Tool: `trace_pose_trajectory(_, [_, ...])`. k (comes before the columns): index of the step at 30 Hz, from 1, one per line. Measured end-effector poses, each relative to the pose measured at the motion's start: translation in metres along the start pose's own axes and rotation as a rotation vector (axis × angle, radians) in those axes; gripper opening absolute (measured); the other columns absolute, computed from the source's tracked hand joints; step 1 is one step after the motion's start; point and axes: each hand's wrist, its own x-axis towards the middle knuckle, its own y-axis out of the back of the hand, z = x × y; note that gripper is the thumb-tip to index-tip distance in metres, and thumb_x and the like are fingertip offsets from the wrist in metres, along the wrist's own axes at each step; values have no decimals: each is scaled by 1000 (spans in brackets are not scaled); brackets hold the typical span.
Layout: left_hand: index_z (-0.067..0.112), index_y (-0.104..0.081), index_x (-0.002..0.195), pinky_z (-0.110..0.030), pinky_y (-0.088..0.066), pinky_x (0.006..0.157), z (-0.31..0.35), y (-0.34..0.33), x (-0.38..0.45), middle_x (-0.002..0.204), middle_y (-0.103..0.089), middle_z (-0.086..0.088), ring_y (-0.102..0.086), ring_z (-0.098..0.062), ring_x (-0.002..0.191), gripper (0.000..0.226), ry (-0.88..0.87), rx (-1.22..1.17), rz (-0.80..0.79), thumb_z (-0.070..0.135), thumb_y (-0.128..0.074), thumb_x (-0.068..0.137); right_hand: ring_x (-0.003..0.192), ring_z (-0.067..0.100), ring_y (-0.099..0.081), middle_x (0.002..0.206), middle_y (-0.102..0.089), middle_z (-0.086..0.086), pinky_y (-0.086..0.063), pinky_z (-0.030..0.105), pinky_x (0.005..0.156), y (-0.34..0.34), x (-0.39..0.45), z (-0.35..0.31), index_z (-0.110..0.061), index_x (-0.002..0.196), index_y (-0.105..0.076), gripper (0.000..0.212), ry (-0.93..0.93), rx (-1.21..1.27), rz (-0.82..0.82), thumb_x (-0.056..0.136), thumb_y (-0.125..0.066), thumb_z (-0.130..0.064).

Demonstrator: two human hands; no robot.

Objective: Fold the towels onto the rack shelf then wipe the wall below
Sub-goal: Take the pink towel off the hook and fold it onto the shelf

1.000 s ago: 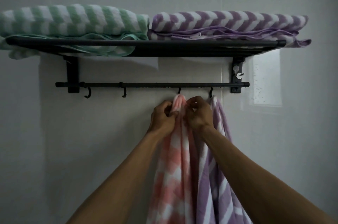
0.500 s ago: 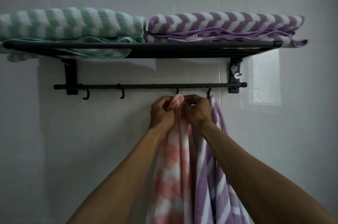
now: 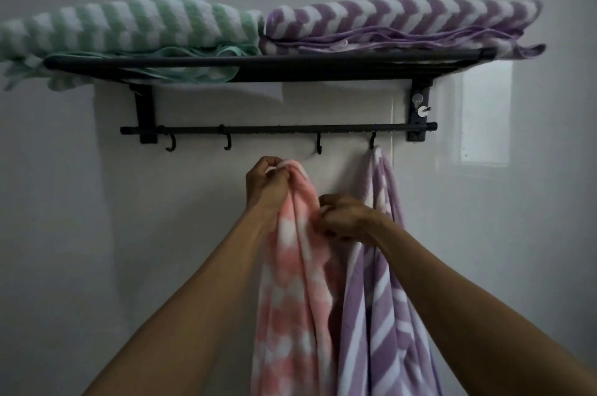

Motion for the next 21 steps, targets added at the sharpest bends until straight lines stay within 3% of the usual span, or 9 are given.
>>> trace_pose_trajectory(4, [23, -65, 71, -29, -48, 64, 20, 28, -21, 72, -63, -1, -58, -19, 71, 27, 90, -81, 33, 3, -57, 85, 49, 12, -53, 75, -61, 8, -43, 22, 47, -23, -30, 17, -18, 98, -68, 12, -121, -157, -289, 87, -73, -17])
trace_pose_trajectory(6, [21, -65, 69, -30, -47, 64, 35, 42, -36, 72, -63, -2, -57, -19, 70, 25, 83, -61, 62, 2, -56, 83, 51, 16, -60, 82, -64, 11, -53, 26, 48, -34, -43, 27, -15, 95, -68, 14, -199, -179, -318, 89, -75, -25])
trace_pose_trajectory(8, [19, -62, 67, -28, -44, 60, 51, 58, -54, 69, -61, -2, -55, -17, 66, 27, 81, -57, 92, -1, -52, 82, 52, 25, -66, 92, -69, 19, -60, 35, 48, -45, -59, 31, -5, 100, -68, 19, -235, -122, -290, 97, -66, -24])
trace_pose_trajectory(11, [16, -58, 65, -31, -43, 62, 68, 83, -87, 68, -57, -7, -53, -22, 67, 9, 174, -54, 98, 8, -57, 70, 59, 29, -66, 83, -67, 23, -62, 46, 53, -57, -84, 27, 7, 96, -66, 26, -159, 194, -84, 102, -52, -15])
trace_pose_trajectory(12, [15, -58, 67, -36, -45, 65, 72, 92, -101, 74, -57, -10, -54, -25, 70, 5, 237, -65, 64, 16, -60, 62, 63, 27, -64, 81, -65, 19, -62, 43, 53, -59, -94, 22, 3, 95, -67, 24, -118, 327, -10, 102, -51, -14])
trace_pose_trajectory(13, [13, -60, 70, -37, -46, 67, 75, 99, -114, 79, -57, -14, -55, -28, 71, 14, 304, -57, 19, 22, -60, 58, 68, 25, -63, 81, -64, 15, -60, 40, 55, -58, -101, 15, -3, 96, -68, 22, -77, 474, 38, 102, -49, -12])
trace_pose_trajectory(15, [10, -63, 75, -32, -48, 65, 78, 112, -148, 77, -62, -17, -59, -29, 64, 22, 438, -36, -120, 27, -50, 72, 78, 24, -64, 83, -68, 11, -57, 38, 61, -56, -118, 0, -11, 92, -70, 22, -18, 729, 69, 95, -48, -9])
trace_pose_trajectory(18, [9, -73, 78, -30, -48, 65, 78, 128, -200, 77, -69, -13, -63, -27, 64, 39, 629, -7, -290, 27, -39, 85, 74, 26, -66, 79, -73, 11, -51, 33, 64, -52, -152, -26, -4, 87, -66, 19, -75, 1068, 52, 89, -48, -5])
trace_pose_trajectory(21, [15, -68, 79, -27, -48, 55, 71, 137, -238, 74, -63, -6, -58, -18, 57, 21, 610, 346, -179, 28, -54, 86, 59, 22, -56, 70, -59, 12, -49, 30, 57, -55, -182, -45, -2, 82, -52, 14, -129, 1418, -156, 88, -40, -6])
